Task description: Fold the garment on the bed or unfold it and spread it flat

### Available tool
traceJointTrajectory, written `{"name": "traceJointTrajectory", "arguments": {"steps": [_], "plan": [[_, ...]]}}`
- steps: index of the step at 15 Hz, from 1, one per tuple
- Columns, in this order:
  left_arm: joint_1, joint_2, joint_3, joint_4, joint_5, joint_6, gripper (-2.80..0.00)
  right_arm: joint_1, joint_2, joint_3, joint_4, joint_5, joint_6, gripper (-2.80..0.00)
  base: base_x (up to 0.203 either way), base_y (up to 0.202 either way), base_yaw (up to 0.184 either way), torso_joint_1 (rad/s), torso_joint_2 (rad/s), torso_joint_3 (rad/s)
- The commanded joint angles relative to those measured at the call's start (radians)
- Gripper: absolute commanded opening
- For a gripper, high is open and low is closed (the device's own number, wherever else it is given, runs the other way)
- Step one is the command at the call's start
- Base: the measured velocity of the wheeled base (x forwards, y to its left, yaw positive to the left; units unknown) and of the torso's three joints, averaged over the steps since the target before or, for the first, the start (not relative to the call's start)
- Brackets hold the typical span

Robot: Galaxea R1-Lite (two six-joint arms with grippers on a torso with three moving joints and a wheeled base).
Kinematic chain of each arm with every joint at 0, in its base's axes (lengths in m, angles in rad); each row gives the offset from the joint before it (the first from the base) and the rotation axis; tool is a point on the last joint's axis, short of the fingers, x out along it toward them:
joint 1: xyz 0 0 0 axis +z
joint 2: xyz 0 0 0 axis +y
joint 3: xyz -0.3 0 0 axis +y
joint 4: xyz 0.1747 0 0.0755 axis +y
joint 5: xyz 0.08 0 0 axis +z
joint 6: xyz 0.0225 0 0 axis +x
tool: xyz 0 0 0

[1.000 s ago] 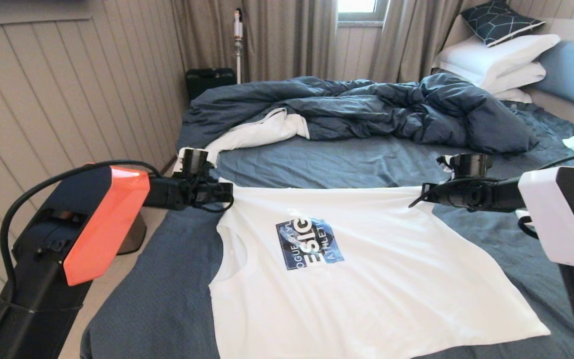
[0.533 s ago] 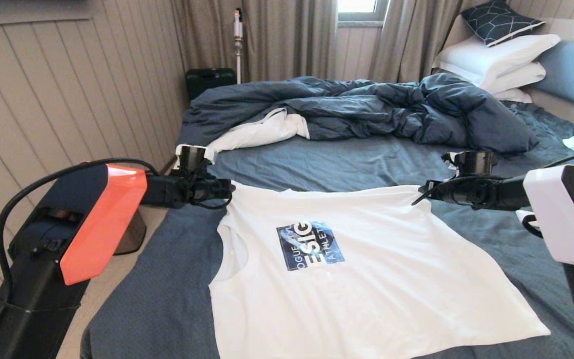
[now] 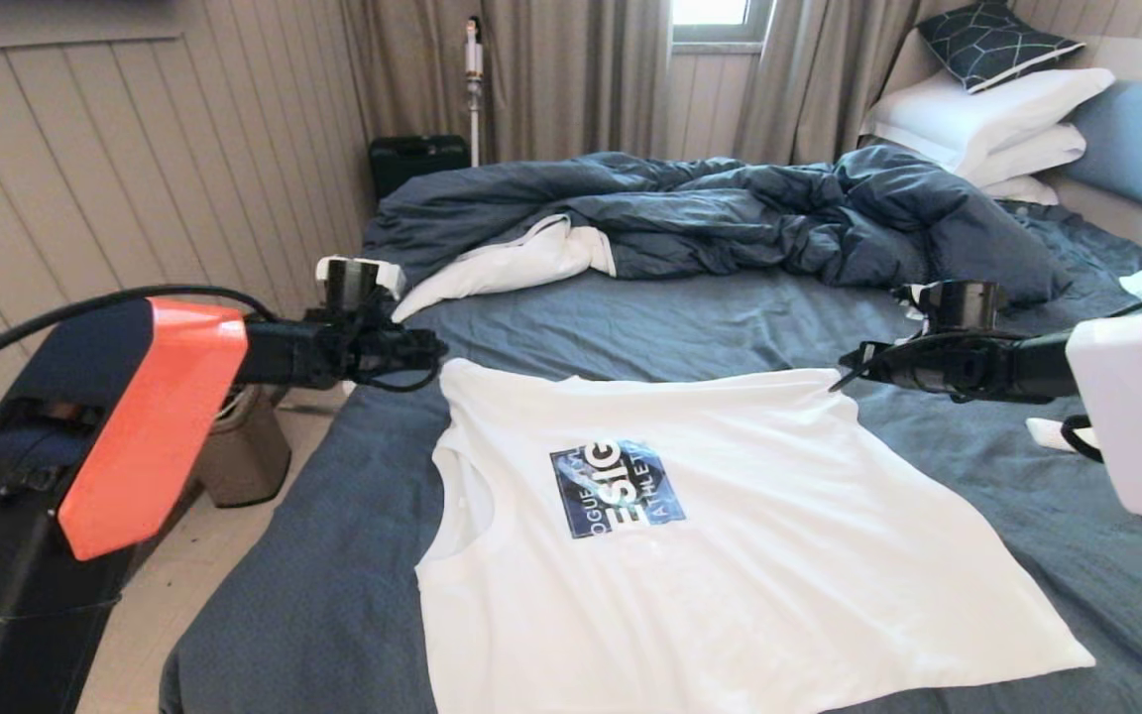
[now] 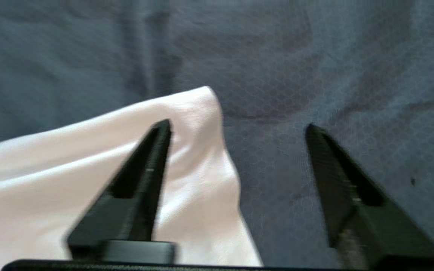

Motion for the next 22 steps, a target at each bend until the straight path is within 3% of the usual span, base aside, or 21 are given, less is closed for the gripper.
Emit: {"name": "traceJointTrajectory", "arguments": {"steps": [1,4,8,11,14,18,20,22], "plan": [[0.016,-0.155,0.043,0.058,-0.008,-0.024,-2.8,0.001,-0.122,0.036,0.044,0.007,0.01,-2.8,0.0,0.0,0.0,0.0,0.0,0.0],[0.025,-0.377,0.186,0.116,-0.014,-0.04,-2.8,0.007,-0.308,0.175,0.103,0.016,0.026,-2.8,0.0,0.0,0.0,0.0,0.0,0.0],[0.037,-0.768,0.468,0.168,-0.015,-0.038,-2.8,0.012,-0.64,0.498,0.134,0.027,0.036,-2.8,0.0,0.0,0.0,0.0,0.0,0.0],[0.063,-1.118,0.614,0.32,-0.035,-0.045,-2.8,0.012,-0.978,0.712,0.215,0.077,0.037,-2.8,0.0,0.0,0.0,0.0,0.0,0.0],[0.084,-1.454,0.716,0.539,-0.029,-0.056,-2.8,0.013,-1.338,0.854,0.441,0.151,0.02,-2.8,0.0,0.0,0.0,0.0,0.0,0.0],[0.095,-1.824,0.832,0.789,0.045,-0.063,-2.8,0.014,-1.732,1.117,0.649,0.21,-0.111,-2.8,0.0,0.0,0.0,0.0,0.0,0.0],[0.106,-1.957,0.955,0.848,0.075,-0.05,-2.8,0.037,-1.851,1.282,0.687,0.223,-0.203,-2.8,0.0,0.0,0.0,0.0,0.0,0.0],[0.16,-2.029,1.077,0.869,0.081,-0.038,-2.8,0.085,-1.948,1.412,0.697,0.23,-0.243,-2.8,0.0,0.0,0.0,0.0,0.0,0.0]]}}
